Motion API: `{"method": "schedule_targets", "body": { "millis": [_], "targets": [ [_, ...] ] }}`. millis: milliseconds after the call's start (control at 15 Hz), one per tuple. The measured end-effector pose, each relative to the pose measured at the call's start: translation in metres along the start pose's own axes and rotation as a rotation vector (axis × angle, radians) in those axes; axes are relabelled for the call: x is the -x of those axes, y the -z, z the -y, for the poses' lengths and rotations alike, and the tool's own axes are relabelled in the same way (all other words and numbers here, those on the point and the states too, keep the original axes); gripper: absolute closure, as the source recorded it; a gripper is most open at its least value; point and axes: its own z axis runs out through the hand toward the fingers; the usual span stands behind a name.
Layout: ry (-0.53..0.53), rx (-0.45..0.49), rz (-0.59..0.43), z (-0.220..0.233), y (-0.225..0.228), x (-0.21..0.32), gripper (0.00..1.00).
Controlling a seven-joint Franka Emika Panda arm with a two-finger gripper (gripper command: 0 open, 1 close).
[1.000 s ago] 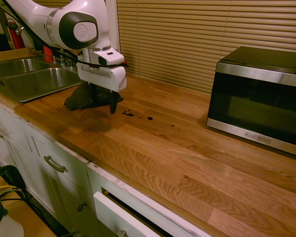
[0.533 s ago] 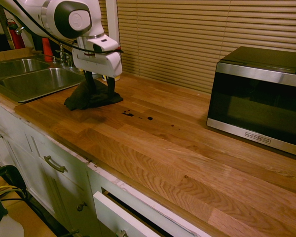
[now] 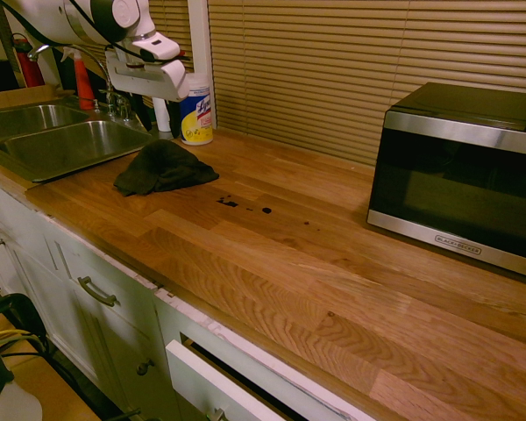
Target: Clear the spill
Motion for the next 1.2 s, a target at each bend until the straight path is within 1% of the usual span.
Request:
{"method": "schedule_targets", "body": {
  "millis": [333, 467, 733, 800, 1000, 1200],
  "targets": [
    [-0.004, 0.015, -0.005, 0.042, -0.026, 0.022, 0.0],
    [-0.017, 0.037, 0.003, 0.047, -0.04, 0.026, 0.0],
    [-0.044, 0.089, 0.034, 0.051, -0.066, 0.014, 0.0],
    [-0.045, 0.101, 0.043, 0.053, -0.073, 0.013, 1.0],
    [-0.042, 0.126, 0.064, 0.061, -0.09, 0.013, 1.0],
    [-0.043, 0.14, 0.068, 0.064, -0.093, 0.011, 1.0]
  ]
}}
